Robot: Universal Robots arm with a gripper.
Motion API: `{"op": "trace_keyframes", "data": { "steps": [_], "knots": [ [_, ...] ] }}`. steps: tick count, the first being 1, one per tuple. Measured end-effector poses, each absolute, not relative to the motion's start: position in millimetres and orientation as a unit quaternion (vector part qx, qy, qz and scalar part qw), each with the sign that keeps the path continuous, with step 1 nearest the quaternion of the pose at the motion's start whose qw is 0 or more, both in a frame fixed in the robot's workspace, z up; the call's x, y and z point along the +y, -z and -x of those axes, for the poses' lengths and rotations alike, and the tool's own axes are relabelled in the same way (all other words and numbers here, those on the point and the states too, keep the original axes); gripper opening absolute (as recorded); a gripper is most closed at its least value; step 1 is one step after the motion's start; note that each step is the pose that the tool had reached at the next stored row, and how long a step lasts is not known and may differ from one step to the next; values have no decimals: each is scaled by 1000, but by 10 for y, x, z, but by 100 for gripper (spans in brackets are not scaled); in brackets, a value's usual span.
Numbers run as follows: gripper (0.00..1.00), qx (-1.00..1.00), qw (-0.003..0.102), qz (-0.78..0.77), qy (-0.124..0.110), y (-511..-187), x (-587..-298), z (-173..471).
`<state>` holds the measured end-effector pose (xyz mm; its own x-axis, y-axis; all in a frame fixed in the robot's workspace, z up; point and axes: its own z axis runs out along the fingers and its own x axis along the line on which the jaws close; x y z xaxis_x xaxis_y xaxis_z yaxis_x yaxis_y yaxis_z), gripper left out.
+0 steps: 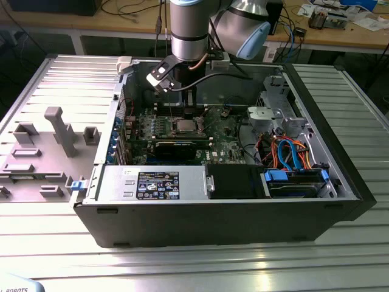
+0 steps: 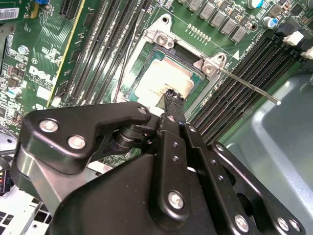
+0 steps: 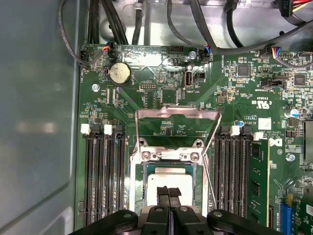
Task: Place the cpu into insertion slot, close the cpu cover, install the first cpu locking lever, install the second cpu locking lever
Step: 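Close the cpu cover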
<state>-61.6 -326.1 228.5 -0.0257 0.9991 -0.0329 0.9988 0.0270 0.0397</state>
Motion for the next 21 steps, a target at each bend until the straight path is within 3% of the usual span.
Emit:
{"op": "trace_keyframes", "data": {
  "steps": [21],
  "knots": [
    [12, 716, 26, -697, -3, -2387, -3261, 615]
  ]
}}
